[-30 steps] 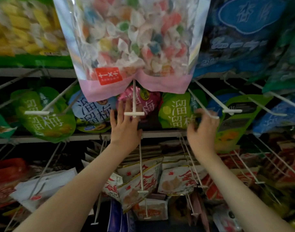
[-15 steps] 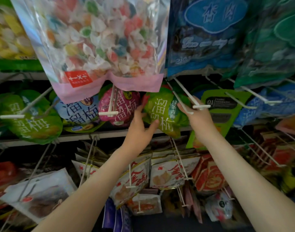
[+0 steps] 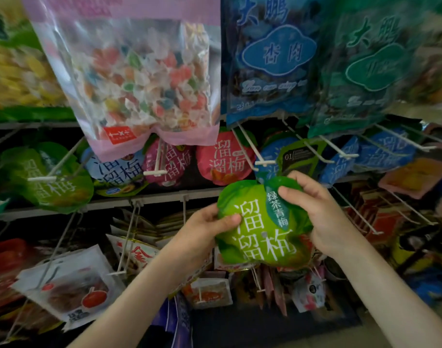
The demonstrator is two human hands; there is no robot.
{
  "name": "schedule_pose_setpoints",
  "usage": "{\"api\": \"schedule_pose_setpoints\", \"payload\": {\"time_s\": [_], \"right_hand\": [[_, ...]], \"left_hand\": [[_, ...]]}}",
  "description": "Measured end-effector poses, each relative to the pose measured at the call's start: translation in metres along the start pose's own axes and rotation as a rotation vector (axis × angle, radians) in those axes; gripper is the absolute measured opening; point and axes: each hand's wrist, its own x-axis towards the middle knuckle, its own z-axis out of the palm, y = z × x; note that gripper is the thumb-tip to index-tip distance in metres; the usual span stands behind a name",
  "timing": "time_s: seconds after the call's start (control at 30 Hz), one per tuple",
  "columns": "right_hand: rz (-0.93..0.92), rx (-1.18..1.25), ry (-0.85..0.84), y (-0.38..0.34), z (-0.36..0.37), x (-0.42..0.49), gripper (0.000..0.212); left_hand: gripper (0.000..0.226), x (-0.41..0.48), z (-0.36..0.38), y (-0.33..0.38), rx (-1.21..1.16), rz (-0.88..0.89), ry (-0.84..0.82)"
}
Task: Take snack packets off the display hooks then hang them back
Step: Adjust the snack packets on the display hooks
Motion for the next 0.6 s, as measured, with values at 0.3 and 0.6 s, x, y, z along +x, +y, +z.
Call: {"api": "schedule_pose_setpoints", "payload": {"time_s": [0.3,0.6], "right_hand": [[0.15,-0.306,-0.096,0.041,0.066,0.014,0.01],[0.179,-0.15,-0.066,0.102,0.216,0.046,0.018]], "left_hand": [[0.035,-0.051,-0.071,0.013,0.141,0.061,0.162],[0.049,-0.128,-0.191,0.033,0.07,0.037,0.444]]}}
